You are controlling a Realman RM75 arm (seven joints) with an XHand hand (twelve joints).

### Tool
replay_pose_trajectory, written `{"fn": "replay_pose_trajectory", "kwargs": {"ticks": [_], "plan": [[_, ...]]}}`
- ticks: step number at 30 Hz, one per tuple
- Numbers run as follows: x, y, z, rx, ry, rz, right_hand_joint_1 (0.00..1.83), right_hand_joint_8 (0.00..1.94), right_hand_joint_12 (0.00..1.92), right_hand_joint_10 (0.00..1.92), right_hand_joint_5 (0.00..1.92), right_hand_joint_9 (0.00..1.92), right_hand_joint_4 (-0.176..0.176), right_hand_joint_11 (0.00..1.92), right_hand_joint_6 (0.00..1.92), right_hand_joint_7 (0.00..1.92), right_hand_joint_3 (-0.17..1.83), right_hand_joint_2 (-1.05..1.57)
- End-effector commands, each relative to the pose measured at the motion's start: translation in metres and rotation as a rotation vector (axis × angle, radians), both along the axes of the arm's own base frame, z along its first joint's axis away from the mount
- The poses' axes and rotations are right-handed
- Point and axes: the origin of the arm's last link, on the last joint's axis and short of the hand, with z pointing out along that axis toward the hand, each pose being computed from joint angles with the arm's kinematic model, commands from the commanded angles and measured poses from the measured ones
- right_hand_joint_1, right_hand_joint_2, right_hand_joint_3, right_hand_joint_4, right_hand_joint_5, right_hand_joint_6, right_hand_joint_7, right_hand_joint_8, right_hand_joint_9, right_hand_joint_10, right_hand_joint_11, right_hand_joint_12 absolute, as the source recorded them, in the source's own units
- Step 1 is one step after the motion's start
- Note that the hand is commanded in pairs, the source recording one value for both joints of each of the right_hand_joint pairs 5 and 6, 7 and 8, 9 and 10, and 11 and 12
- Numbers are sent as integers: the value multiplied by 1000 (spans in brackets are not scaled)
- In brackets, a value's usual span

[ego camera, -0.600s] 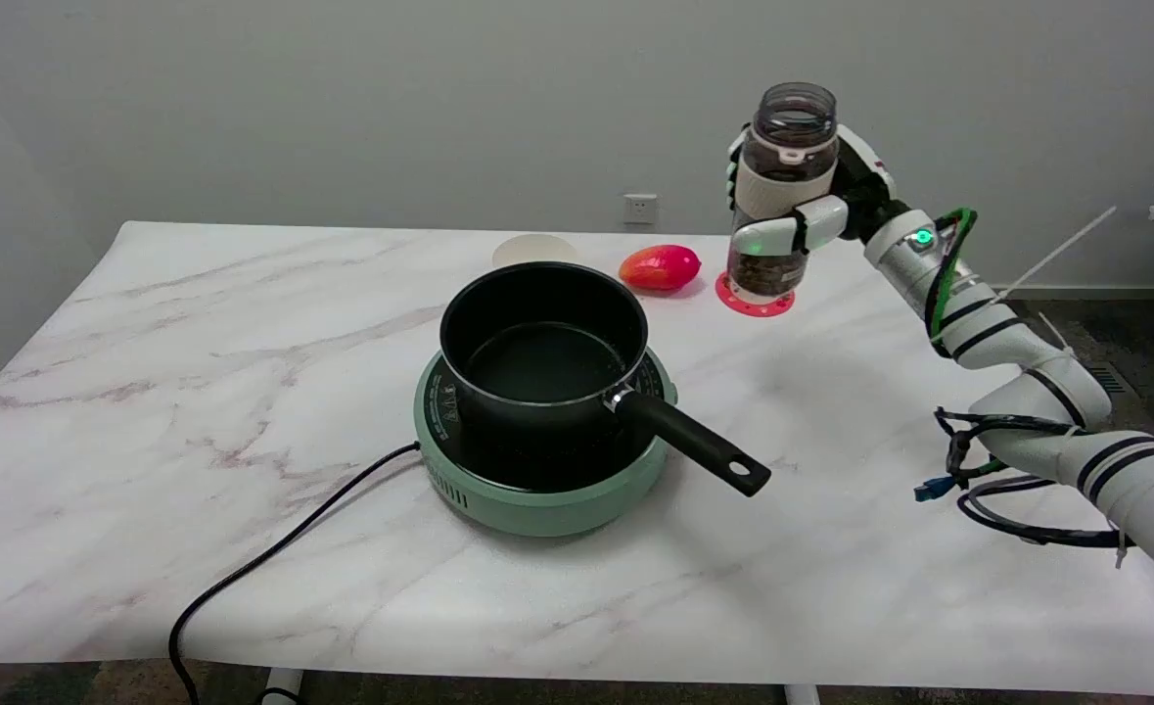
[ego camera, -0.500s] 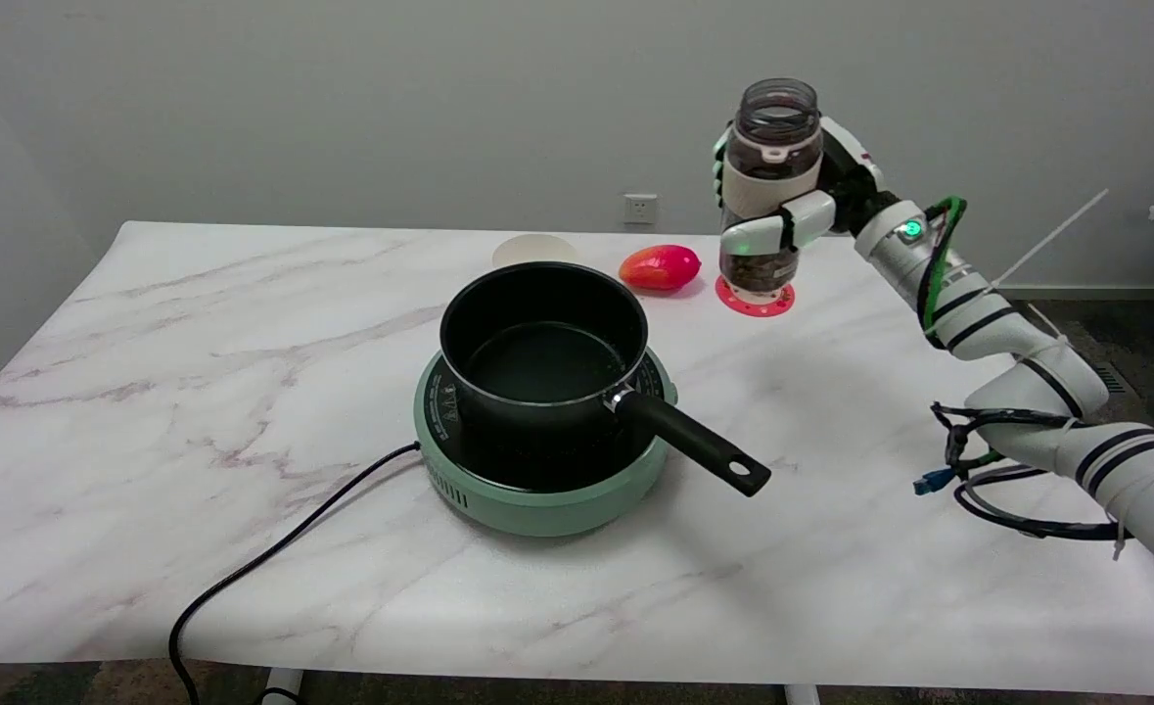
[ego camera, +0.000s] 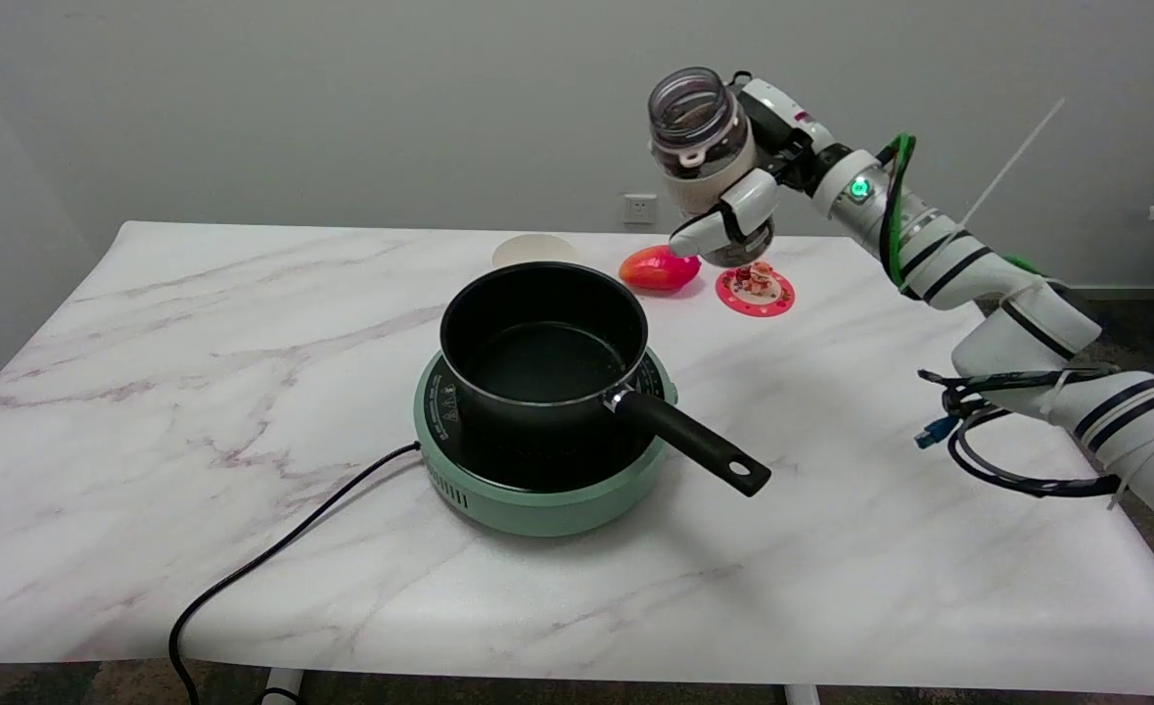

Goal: Pour the contents of the bottle into the soup pot.

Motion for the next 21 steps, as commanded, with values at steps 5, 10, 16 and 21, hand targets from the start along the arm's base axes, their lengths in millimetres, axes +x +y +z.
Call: {"fn": "replay_pose_trajectory", "kwargs": {"ticks": [5, 10, 16, 21], "plan": [[41, 7, -60, -30, 579, 166, 1519, 1842, 1173, 1408, 1920, 1408, 0, 1173, 1920, 1842, 430, 1051], [24, 17, -77, -29, 738, 187, 1521, 1844, 1173, 1410, 1920, 1410, 0, 1173, 1920, 1844, 438, 1046], [-5, 30, -88, -52, 971, 204, 1517, 1839, 1170, 1400, 1920, 1400, 0, 1170, 1920, 1839, 448, 1028], [-10, 34, -87, -67, 1108, 233, 1510, 1837, 1170, 1395, 1920, 1395, 0, 1170, 1920, 1837, 458, 1019]]}}
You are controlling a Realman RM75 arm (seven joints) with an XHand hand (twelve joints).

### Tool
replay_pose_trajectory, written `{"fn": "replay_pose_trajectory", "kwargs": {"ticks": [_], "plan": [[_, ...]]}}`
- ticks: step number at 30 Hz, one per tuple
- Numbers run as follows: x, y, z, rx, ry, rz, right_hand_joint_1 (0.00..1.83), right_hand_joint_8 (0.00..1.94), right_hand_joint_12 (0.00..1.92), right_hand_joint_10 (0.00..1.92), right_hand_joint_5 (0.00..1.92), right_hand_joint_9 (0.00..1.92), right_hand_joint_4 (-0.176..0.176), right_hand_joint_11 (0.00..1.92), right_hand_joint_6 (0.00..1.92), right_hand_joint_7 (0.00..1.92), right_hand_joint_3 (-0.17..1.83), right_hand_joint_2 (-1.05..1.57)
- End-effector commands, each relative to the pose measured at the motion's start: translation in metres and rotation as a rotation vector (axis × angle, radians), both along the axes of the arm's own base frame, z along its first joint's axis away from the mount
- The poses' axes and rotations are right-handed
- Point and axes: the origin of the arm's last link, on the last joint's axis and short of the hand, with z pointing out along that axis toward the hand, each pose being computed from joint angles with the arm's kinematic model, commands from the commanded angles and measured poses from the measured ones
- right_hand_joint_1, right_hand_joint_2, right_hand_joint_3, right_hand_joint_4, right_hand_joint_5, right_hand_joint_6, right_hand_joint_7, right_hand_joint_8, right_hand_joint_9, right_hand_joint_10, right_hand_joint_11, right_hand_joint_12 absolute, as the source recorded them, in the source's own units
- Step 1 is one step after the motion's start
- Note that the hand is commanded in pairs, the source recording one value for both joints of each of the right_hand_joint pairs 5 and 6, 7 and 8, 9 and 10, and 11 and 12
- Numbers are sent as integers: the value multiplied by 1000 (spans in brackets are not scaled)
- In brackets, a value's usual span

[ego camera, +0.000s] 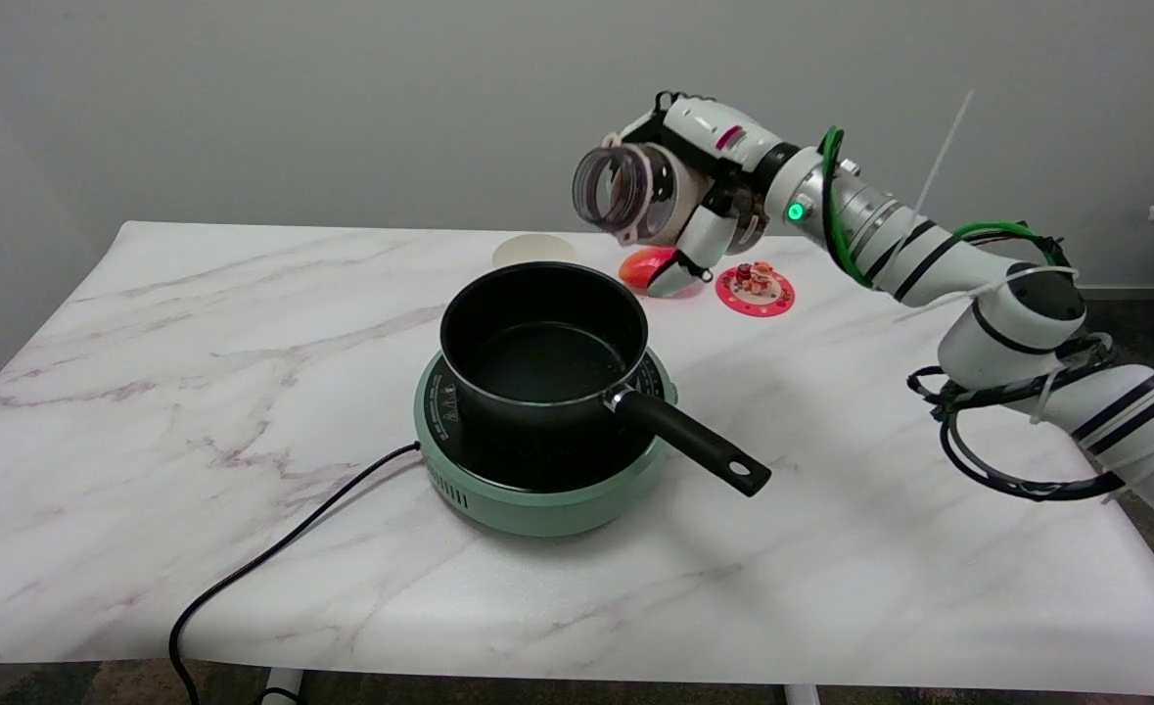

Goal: Pour the contents of the bottle into the soup pot.

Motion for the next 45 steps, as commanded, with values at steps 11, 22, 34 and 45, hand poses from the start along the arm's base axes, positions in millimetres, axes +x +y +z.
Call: {"fn": "replay_pose_trajectory", "kwargs": {"ticks": [11, 22, 34, 45], "plan": [[6, 24, -47, 12, 712, 264, 1507, 1834, 1170, 1382, 1920, 1382, 0, 1170, 1920, 1834, 516, 981], [27, 25, -56, 45, 770, 333, 1511, 1834, 1171, 1375, 1920, 1375, 0, 1171, 1920, 1834, 541, 954], [26, 23, -59, 68, 837, 338, 1496, 1832, 1168, 1362, 1920, 1362, 0, 1168, 1920, 1832, 555, 944], [23, 18, -59, 93, 867, 322, 1485, 1823, 1167, 1358, 1920, 1358, 0, 1167, 1920, 1823, 595, 924]]}}
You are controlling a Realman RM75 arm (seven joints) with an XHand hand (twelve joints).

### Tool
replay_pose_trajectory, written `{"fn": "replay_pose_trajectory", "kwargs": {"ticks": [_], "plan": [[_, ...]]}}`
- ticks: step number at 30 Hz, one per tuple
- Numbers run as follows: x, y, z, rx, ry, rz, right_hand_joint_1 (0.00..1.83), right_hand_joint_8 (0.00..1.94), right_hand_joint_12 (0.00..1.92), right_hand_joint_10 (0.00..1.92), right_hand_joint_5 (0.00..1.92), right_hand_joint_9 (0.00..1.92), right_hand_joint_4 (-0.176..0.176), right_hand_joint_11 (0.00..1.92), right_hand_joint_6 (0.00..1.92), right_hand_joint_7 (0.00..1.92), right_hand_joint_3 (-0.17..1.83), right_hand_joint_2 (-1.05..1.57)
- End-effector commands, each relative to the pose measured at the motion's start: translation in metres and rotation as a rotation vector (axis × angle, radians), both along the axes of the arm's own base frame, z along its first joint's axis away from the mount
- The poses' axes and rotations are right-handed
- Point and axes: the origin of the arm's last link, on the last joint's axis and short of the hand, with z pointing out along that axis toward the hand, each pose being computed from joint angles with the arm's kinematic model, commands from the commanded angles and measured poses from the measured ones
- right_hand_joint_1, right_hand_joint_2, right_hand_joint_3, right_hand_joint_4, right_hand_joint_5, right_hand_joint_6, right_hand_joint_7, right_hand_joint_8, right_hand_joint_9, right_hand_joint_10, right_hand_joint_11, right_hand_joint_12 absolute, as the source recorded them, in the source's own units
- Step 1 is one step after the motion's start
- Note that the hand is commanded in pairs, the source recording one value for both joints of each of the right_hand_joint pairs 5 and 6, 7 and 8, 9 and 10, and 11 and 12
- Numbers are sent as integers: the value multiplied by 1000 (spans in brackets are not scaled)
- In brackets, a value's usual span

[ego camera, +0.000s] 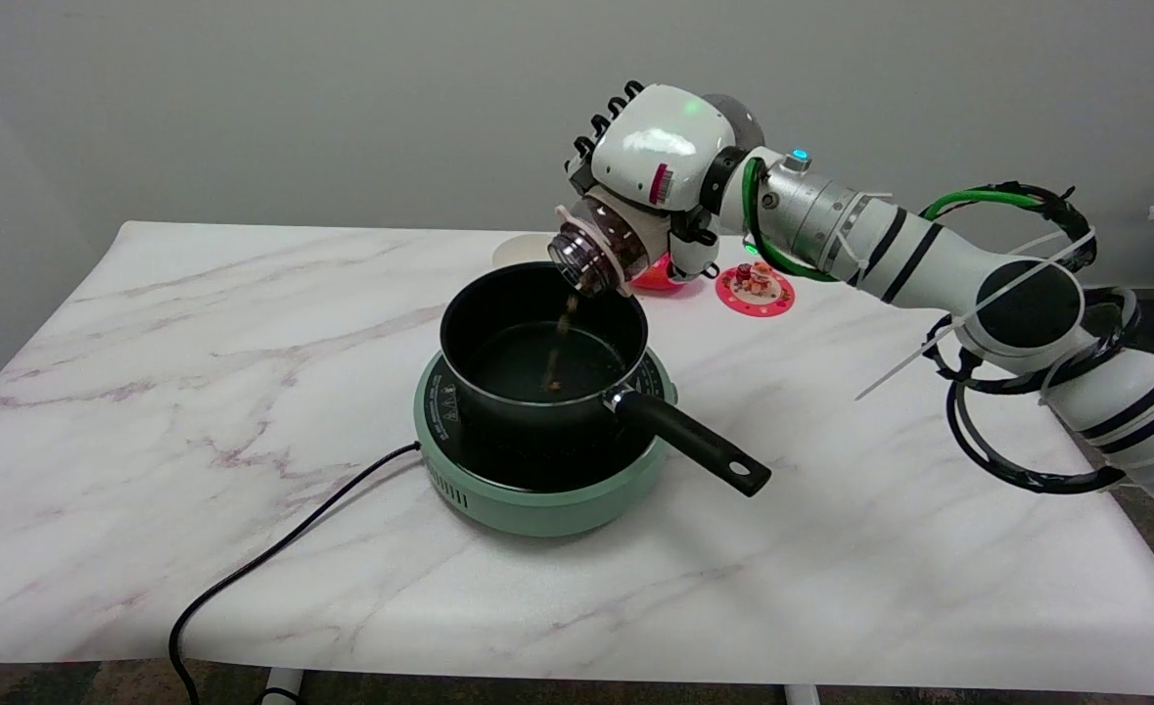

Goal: Pour the contents of the bottle into the soup pot.

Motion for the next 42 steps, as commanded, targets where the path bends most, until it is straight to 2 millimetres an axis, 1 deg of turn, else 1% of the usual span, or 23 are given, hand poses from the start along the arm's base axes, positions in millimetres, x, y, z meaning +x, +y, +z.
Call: {"fn": "replay_pose_trajectory", "kwargs": {"ticks": [1, 4, 5, 6, 7, 13, 16, 24, 34, 42], "plan": [[2, -6, -2, 17, 91, 3, 1485, 1822, 1167, 1357, 1920, 1357, 0, 1167, 1920, 1822, 598, 922], [3, -8, -3, 22, 103, 3, 1487, 1823, 1167, 1356, 1920, 1356, 0, 1167, 1920, 1823, 605, 916], [7, 10, -35, 117, 173, 23, 1487, 1823, 1168, 1356, 1920, 1356, 0, 1168, 1920, 1823, 606, 915], [8, 8, -34, 113, 175, 24, 1486, 1824, 1169, 1355, 1920, 1355, 0, 1169, 1920, 1824, 611, 913], [7, -10, -3, 25, 117, 10, 1483, 1824, 1169, 1355, 1920, 1355, 0, 1169, 1920, 1824, 617, 910], [8, -16, -2, 25, 140, 5, 1475, 1823, 1167, 1351, 1920, 1351, 0, 1167, 1920, 1823, 618, 905], [9, -16, -6, 34, 150, 8, 1474, 1822, 1168, 1350, 1920, 1350, 0, 1168, 1920, 1822, 617, 904], [8, -18, -4, 29, 159, 3, 1479, 1820, 1167, 1347, 1920, 1347, 0, 1167, 1920, 1820, 622, 895], [9, -20, -3, 20, 230, 26, 1484, 1824, 1168, 1346, 1920, 1346, 0, 1168, 1920, 1824, 641, 875], [13, -21, -6, 25, 276, 45, 1471, 1835, 1178, 1355, 1920, 1355, 0, 1178, 1920, 1835, 630, 910]]}}
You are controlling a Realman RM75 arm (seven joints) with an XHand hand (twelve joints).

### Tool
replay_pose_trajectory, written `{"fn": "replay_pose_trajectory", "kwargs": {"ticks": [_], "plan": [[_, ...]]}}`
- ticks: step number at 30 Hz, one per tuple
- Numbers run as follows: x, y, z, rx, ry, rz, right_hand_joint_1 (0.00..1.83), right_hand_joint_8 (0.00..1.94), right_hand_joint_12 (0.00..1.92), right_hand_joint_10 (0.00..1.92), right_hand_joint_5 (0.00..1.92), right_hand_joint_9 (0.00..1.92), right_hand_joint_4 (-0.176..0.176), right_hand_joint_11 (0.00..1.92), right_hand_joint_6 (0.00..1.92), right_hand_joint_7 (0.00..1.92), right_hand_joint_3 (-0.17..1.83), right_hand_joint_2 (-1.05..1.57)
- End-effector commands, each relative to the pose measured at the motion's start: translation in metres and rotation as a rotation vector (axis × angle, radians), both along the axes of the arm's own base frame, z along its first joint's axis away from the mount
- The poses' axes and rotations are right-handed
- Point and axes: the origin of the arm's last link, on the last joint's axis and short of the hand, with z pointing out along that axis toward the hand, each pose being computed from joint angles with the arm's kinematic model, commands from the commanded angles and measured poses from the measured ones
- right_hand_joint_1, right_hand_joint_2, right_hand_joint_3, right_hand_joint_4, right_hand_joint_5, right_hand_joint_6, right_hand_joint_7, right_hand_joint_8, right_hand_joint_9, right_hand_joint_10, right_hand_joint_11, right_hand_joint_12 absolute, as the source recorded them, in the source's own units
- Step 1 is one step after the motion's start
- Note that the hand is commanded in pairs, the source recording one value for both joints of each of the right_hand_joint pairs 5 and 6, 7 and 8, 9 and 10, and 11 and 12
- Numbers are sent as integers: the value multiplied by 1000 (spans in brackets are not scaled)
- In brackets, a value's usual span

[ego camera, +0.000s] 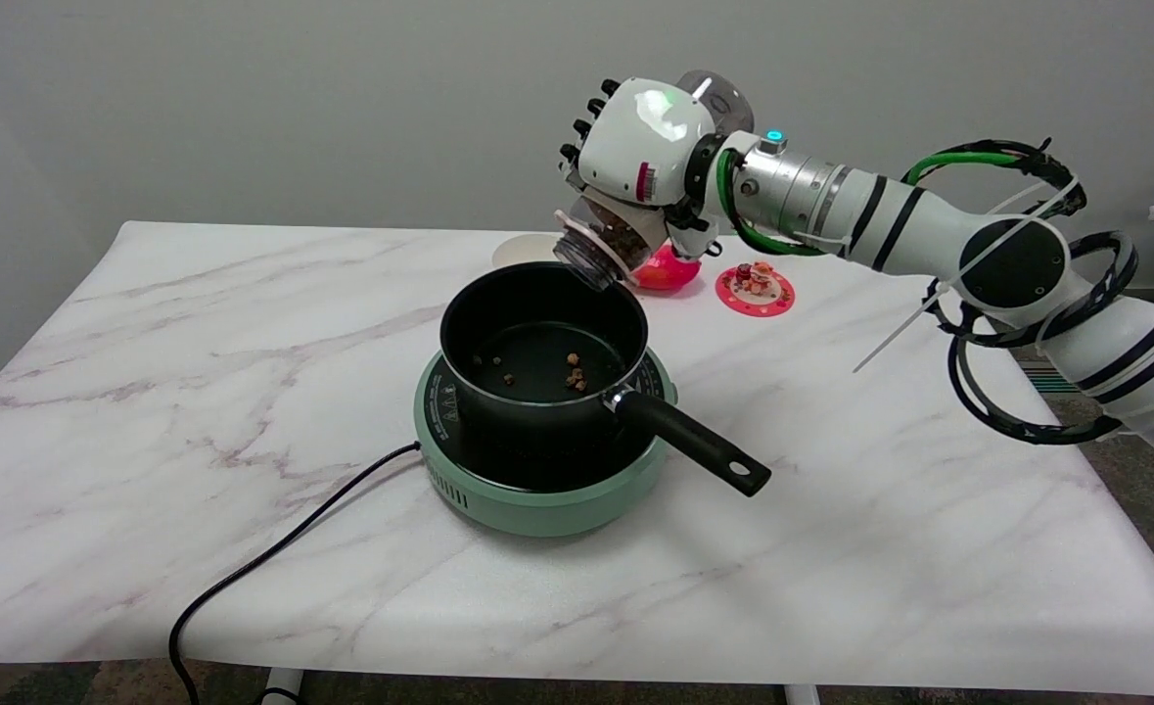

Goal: Pour the contents of the bottle into the soup pot.

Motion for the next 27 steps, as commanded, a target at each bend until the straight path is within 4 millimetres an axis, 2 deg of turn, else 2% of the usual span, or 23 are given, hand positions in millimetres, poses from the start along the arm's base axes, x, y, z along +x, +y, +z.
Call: {"fn": "replay_pose_trajectory", "kwargs": {"ticks": [1, 12, 22, 27], "plan": [[6, -4, -3, 5, 87, 30, 1471, 1837, 1179, 1355, 1920, 1355, 0, 1179, 1920, 1837, 629, 911], [17, -5, -7, 17, 122, 63, 1452, 1840, 1183, 1360, 1920, 1360, 0, 1183, 1920, 1840, 607, 948], [16, -6, -7, 16, 124, 59, 1448, 1841, 1182, 1359, 1920, 1359, 0, 1182, 1920, 1841, 600, 952], [16, -7, -5, 20, 49, 26, 1447, 1839, 1181, 1358, 1920, 1358, 0, 1181, 1920, 1839, 596, 953]]}}
